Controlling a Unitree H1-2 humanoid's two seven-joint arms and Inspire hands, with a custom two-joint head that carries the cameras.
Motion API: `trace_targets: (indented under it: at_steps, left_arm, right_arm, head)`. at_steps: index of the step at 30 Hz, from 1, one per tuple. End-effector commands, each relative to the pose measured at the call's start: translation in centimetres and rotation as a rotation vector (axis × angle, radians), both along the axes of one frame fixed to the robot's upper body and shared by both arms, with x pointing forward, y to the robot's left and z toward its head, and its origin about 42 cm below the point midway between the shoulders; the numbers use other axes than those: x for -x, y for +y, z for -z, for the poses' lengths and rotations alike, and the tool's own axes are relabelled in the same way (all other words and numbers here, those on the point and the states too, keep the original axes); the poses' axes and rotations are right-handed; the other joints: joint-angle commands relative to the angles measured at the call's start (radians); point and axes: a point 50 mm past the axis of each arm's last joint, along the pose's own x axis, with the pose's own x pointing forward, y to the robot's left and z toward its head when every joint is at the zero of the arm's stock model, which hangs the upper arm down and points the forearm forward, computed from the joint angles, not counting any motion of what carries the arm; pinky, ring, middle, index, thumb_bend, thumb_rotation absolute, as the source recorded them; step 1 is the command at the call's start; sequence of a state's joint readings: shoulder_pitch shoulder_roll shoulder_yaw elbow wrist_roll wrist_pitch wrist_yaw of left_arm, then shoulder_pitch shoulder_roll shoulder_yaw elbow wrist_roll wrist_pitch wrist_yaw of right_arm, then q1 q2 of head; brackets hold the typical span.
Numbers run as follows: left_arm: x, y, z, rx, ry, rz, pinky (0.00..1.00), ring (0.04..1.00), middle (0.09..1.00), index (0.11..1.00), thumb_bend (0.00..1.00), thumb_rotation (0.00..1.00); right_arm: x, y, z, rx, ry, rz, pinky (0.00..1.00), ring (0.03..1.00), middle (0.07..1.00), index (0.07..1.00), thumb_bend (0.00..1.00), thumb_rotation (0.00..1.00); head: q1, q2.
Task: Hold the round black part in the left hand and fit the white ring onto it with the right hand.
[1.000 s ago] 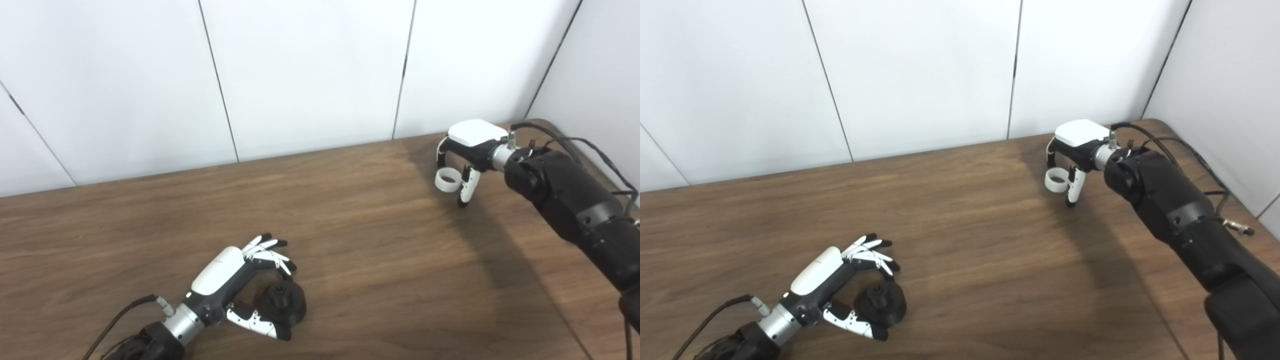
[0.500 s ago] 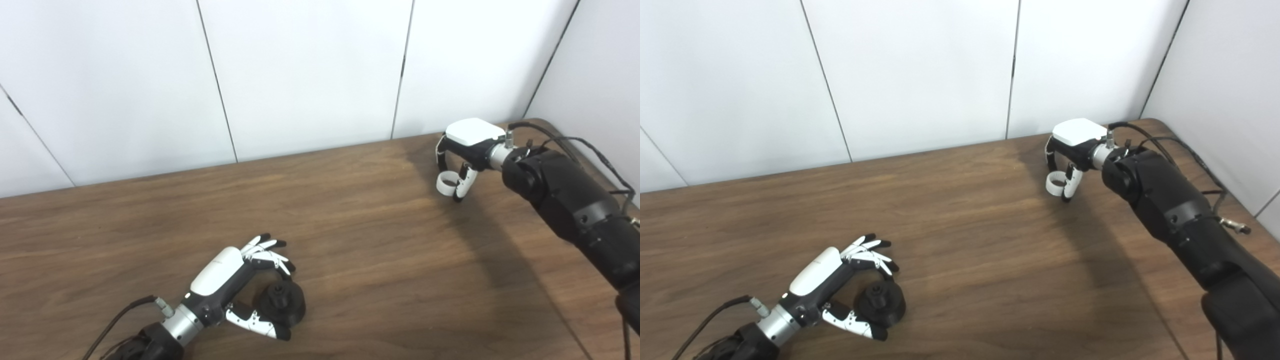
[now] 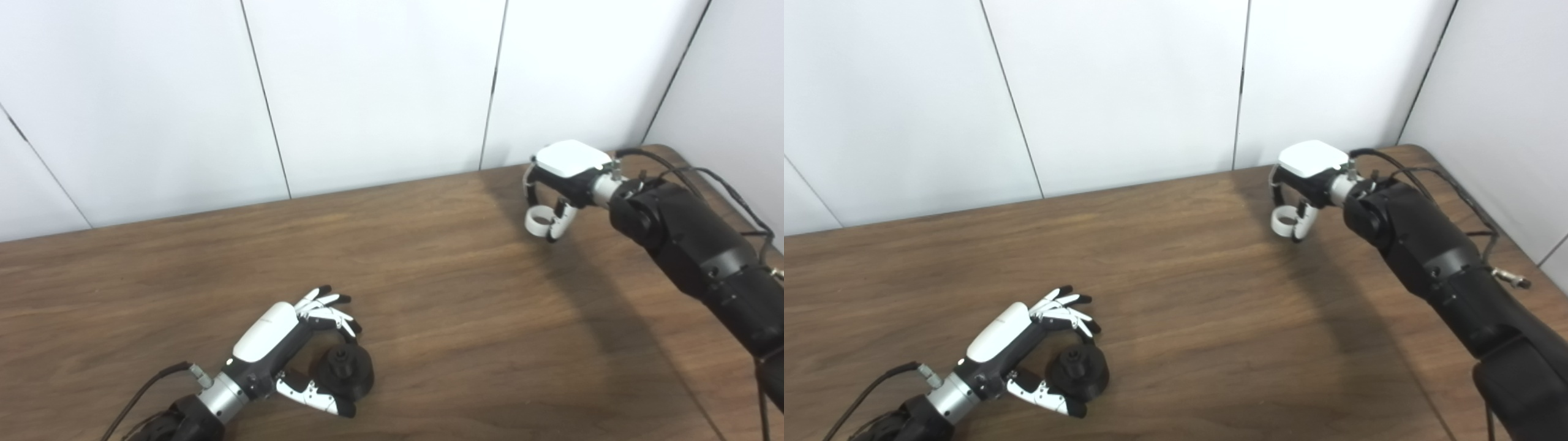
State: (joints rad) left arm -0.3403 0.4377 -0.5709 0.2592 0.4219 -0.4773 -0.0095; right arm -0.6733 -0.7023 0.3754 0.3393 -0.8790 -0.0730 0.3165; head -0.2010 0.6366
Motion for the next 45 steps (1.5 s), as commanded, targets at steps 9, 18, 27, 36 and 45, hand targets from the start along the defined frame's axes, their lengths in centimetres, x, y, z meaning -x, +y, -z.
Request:
trace_targets:
  at_steps: [9,18,27,36,45]
  left_arm:
    - [-0.4,0.7,1.2,-0.080,0.034,-0.011,1.00,0.906,0.686,0.479,0.52,0.06]
    - [-0.6,0.1,1.8,-0.102,0.025,-0.009,1.00,0.907,0.686,0.479,0.52,0.06]
    - [-0.9,-0.2,1.9,-0.101,0.027,-0.018,1.00,0.907,0.687,0.479,0.52,0.06]
    - [-0.8,-1.1,1.1,-0.102,0.026,-0.012,1.00,0.918,0.691,0.479,0.52,0.06]
    - [-0.7,-1.7,0.4,-0.124,0.013,-0.016,1.00,0.904,0.708,0.480,0.52,0.06]
  right_arm:
    - [1.4,7.8,-8.6,0.000,-0.207,-0.346,1.00,0.958,0.787,0.479,0.53,0.14]
    - [4.7,14.5,-11.0,-0.045,-0.264,-0.603,1.00,0.951,0.772,0.480,0.53,0.14]
    - [8.7,19.0,-11.1,-0.130,-0.253,-0.820,1.00,0.944,0.762,0.479,0.53,0.14]
    - [11.6,21.8,-10.4,-0.191,-0.199,-0.958,1.00,0.950,0.757,0.478,0.53,0.14]
    - [12.8,22.1,-9.3,-0.229,-0.138,-1.013,1.00,0.940,0.758,0.478,0.53,0.14]
  head:
    - [0.012,0.006]
    - [0.044,0.006]
    - [0.109,0.016]
    - [0.168,0.033]
    - [0.195,0.059]
